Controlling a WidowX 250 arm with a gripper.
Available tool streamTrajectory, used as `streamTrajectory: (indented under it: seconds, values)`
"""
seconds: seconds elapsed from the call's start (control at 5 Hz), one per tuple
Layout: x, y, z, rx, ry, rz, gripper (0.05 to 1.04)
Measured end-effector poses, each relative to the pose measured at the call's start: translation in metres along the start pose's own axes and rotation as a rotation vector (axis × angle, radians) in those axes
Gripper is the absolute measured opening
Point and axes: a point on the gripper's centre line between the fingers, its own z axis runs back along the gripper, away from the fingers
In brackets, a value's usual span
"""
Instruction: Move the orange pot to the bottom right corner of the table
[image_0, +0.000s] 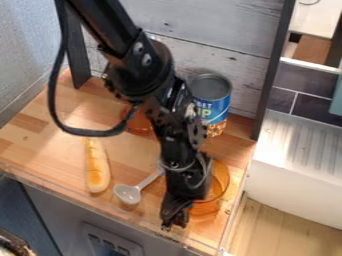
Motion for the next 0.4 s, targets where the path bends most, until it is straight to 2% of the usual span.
streamTrajectory:
  seconds: [0.2, 0.4]
  values:
    - [-0.003, 0.004, 0.013, 0.022, -0.027, 0.011, 0.917]
    - [-0.005, 0.006, 0.03, 0.034, -0.057, 0.012, 1.01]
